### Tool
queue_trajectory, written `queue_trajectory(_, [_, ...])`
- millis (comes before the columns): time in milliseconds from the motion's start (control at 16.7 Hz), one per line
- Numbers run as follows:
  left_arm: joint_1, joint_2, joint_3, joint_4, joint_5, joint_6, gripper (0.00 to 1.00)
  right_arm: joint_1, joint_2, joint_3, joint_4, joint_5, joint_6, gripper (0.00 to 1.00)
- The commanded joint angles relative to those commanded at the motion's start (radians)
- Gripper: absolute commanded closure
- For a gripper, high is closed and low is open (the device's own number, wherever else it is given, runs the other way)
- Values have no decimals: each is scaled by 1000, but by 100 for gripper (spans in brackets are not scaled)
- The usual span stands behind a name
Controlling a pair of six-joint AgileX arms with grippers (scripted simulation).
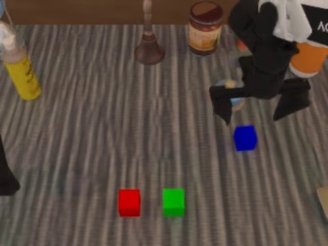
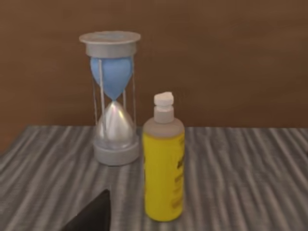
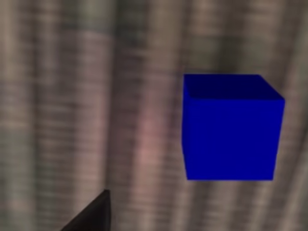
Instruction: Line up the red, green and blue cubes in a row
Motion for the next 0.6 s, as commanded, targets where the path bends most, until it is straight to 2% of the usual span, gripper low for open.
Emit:
queue_trajectory(420, [5,-14,-7,10,1,-6,0,-2,12,8,-1,0,1,0])
queue_trajectory(600, [5,-14,-7,10,1,-6,0,1,40,-38,69,0,0,0])
